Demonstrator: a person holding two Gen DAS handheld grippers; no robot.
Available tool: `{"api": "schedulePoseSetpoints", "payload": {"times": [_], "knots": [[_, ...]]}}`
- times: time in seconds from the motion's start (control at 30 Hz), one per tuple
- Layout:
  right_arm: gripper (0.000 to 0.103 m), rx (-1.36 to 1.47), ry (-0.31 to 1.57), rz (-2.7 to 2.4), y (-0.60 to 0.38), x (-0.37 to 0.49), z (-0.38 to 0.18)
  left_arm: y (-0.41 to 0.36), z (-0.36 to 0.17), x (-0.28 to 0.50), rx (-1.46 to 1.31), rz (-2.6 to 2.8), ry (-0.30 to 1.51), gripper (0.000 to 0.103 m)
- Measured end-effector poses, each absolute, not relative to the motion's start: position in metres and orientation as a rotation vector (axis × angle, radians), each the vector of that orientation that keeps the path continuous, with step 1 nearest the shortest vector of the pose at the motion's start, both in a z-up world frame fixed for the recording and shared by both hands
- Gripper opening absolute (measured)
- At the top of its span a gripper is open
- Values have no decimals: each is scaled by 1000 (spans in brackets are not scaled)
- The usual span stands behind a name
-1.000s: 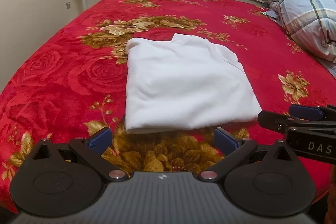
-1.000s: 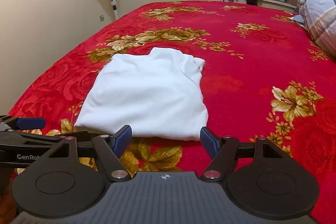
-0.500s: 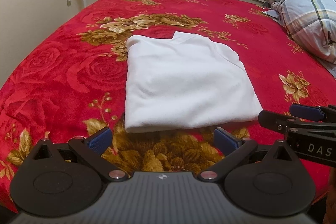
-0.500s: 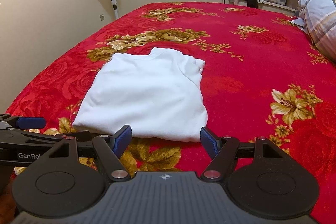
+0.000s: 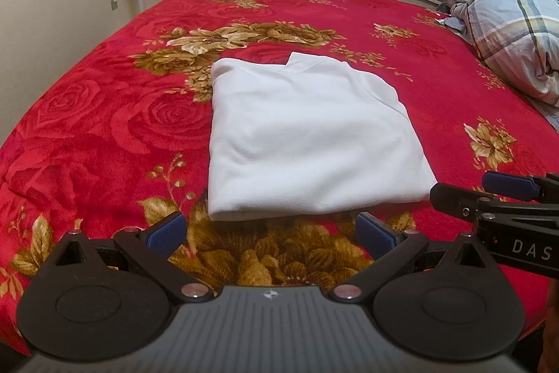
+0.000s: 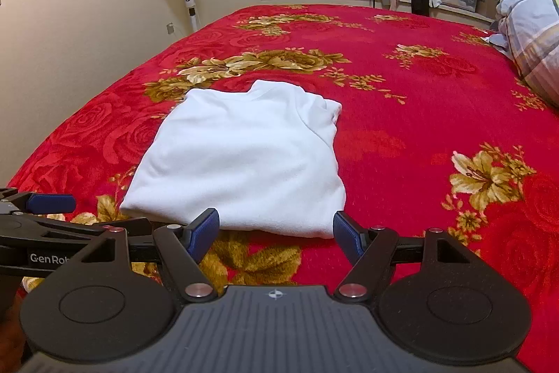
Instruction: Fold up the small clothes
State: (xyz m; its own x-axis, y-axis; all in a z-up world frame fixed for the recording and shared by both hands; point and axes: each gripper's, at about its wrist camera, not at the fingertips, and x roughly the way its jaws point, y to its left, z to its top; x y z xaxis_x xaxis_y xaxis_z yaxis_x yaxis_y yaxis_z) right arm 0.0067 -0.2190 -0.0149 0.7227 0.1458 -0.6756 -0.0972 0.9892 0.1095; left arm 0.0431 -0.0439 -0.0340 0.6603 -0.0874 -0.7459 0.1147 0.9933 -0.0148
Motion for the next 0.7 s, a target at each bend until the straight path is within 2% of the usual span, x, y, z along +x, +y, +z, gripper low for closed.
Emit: {"api": "schedulePoseSetpoints", "payload": {"times": [0.7], "knots": [[73,62,748,137,-219,7,-15,-43,-34,44,34,-115,842,103]]}}
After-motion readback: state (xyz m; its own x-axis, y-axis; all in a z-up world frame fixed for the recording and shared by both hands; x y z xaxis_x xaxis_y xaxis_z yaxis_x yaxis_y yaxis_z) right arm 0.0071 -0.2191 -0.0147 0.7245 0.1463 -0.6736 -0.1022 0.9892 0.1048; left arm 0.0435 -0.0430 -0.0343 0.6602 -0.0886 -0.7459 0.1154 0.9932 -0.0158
